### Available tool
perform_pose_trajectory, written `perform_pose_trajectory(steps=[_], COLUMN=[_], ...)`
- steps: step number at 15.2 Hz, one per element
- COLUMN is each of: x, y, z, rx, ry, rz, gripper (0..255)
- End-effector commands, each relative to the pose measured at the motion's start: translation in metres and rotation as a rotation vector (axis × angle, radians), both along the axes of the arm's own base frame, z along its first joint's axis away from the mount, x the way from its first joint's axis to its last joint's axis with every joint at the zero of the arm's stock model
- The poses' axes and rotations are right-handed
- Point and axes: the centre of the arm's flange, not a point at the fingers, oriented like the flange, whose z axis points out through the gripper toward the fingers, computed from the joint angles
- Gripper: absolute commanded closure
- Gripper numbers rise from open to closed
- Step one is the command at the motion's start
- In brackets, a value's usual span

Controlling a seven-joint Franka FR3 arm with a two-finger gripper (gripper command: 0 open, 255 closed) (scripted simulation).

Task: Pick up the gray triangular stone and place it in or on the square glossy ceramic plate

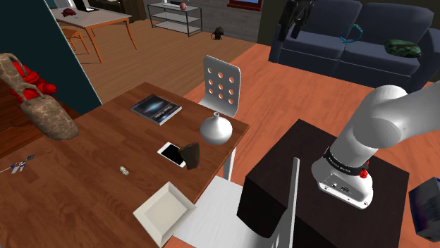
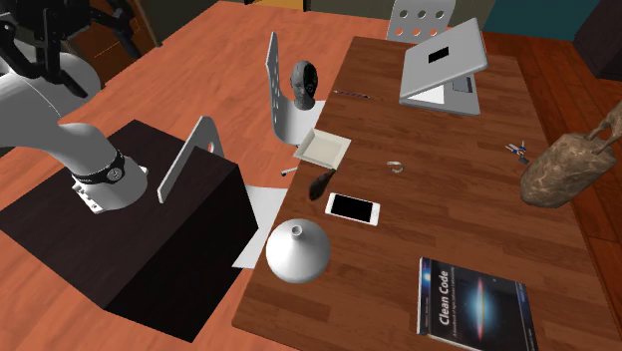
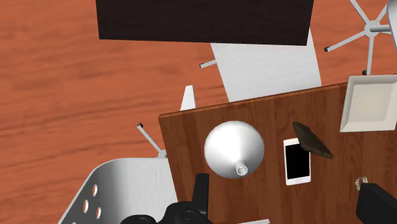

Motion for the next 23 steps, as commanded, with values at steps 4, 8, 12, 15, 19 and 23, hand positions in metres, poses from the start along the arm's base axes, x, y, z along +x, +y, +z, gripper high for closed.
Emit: perform_pose_trajectory(steps=[4, 8, 12, 15, 19, 23], x=[0.026, 0.059, 0.089, 0.111, 0.139, 0.164], y=[0.017, 0.041, 0.068, 0.089, 0.118, 0.148], z=[-0.026, -0.062, -0.098, -0.126, -0.162, -0.200], rx=[-0.001, -0.003, -0.005, -0.007, -0.009, -0.010], ry=[0.009, 0.022, 0.035, 0.044, 0.057, 0.069], rz=[0.044, 0.103, 0.162, 0.206, 0.264, 0.323], gripper=[0, 0, 0, 0, 0, 0])
